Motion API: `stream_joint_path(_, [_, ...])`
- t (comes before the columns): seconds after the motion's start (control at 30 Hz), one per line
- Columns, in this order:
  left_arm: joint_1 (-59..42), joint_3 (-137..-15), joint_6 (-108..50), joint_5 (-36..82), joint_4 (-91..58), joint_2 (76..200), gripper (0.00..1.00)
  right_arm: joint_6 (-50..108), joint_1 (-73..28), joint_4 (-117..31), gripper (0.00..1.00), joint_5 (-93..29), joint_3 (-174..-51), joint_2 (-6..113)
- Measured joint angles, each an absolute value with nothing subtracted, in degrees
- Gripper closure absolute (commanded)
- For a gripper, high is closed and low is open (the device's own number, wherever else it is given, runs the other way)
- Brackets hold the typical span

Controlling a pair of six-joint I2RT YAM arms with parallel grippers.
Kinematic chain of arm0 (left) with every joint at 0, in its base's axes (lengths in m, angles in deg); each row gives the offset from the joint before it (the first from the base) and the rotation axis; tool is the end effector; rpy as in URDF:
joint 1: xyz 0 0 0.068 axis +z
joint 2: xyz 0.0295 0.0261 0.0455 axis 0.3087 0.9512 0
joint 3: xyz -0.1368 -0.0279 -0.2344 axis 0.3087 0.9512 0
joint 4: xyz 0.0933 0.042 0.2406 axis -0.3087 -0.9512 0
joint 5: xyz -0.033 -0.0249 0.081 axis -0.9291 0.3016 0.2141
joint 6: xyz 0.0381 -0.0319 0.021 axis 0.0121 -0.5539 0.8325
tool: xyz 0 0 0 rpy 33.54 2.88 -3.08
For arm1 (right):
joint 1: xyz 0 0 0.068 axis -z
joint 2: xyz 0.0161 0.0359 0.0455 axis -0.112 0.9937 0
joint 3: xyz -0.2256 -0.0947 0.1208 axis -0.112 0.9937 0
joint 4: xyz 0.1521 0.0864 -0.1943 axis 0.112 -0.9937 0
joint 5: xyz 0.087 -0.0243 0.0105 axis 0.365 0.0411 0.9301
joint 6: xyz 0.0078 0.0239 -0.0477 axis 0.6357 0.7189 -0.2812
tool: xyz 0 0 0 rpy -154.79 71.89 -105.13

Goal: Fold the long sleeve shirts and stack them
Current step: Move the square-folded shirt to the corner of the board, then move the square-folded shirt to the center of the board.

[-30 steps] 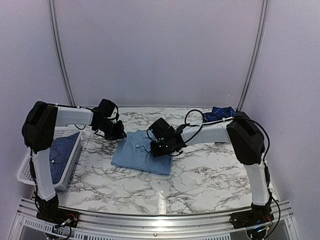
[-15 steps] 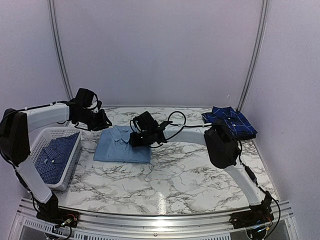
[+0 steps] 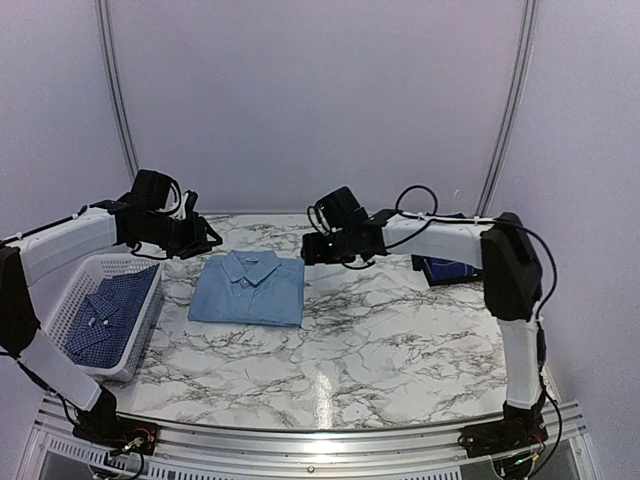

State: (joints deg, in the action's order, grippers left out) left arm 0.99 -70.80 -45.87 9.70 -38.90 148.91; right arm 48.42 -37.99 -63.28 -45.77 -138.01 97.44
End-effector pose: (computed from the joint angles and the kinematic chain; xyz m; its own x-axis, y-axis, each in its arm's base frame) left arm 0.3183 -0.1110 0.2844 -0.7933 -0.2182 -0.5684 0.1929 0.7953 -0.5747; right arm 0.3575 0.3454 0.2113 -0.7324 -0.1018 -0.6733 -0.3585 0.8983 0.2541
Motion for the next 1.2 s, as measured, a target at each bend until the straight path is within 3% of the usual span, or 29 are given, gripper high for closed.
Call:
stream_joint_path(0.27, [0.99,-69.53,-45.26,7.14,-39.42,148.3,0.57,48.29,-31.39,-64.87,0.27,-57.5,-121.99,80.46])
stream_joint_path(0.7, [0.99,-69.31,-45.11,6.02,-39.84,148.32,0.56,52.11,-20.22,-69.53,0.28,-65.0,-107.04,77.79])
stream_joint_path(1.2, [0.99,-69.22,-45.11,6.02,-39.88,148.71,0.56,56.2,-11.92,-61.22,0.5,-59.73,-102.67,78.6])
